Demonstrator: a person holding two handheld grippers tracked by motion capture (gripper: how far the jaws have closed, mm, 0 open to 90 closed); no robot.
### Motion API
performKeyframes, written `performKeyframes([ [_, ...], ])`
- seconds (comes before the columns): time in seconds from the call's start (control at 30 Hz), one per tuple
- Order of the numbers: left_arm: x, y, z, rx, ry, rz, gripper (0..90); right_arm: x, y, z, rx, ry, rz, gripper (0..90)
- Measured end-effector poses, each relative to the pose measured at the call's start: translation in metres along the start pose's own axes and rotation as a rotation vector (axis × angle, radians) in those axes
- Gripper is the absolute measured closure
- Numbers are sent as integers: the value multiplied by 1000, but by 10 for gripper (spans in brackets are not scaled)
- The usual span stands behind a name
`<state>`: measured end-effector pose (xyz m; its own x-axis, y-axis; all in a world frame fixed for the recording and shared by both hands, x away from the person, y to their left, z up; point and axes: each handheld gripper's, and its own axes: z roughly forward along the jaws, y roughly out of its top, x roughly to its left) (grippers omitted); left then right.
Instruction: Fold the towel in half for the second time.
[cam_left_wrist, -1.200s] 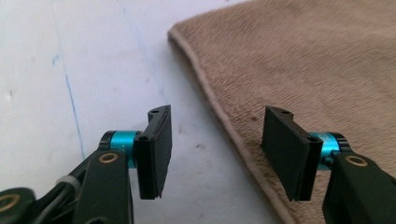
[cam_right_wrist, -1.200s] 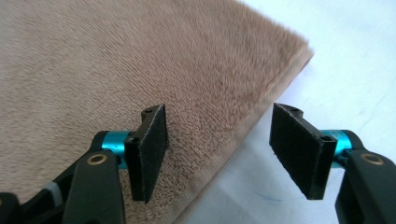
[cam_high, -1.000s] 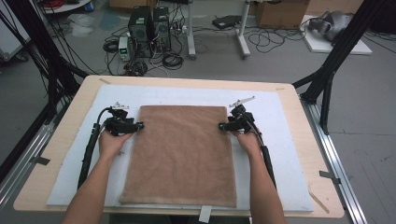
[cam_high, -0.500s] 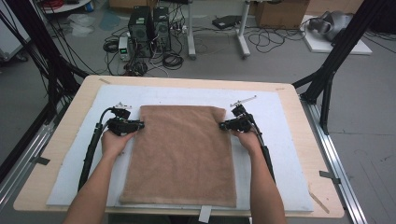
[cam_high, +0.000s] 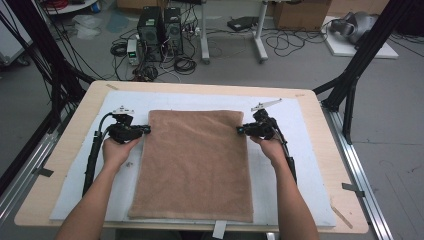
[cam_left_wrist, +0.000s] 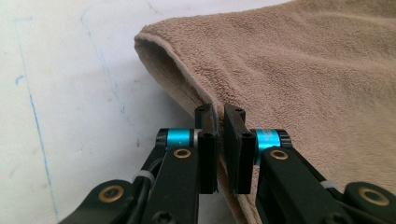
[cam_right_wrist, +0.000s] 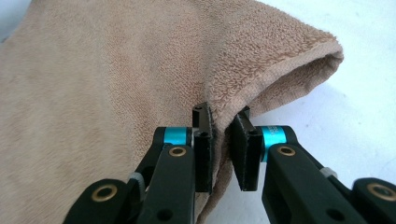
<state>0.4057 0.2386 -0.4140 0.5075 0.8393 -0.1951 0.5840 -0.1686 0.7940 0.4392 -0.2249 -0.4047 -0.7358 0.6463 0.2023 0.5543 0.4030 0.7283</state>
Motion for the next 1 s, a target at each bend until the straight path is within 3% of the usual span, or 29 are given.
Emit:
performKeyframes([
  [0.13,-1,2,-12,-22,-33,22,840,4,1,-10,-8,16,-18,803],
  [0.33,-7,1,-31,-15,-95,89,840,18,-3,-29,-13,53,-62,802],
  [0.5,-16,-14,-51,-23,-155,119,840,36,-19,-45,-20,91,-126,793],
  [0.6,-21,-26,-60,-10,-185,138,841,44,-32,-48,-3,103,-136,791],
  [0.77,-31,-47,-66,18,-191,162,839,52,-55,-41,41,111,-143,789],
  [1.0,-34,-74,-61,64,-170,145,812,56,-74,-36,37,121,-120,784],
])
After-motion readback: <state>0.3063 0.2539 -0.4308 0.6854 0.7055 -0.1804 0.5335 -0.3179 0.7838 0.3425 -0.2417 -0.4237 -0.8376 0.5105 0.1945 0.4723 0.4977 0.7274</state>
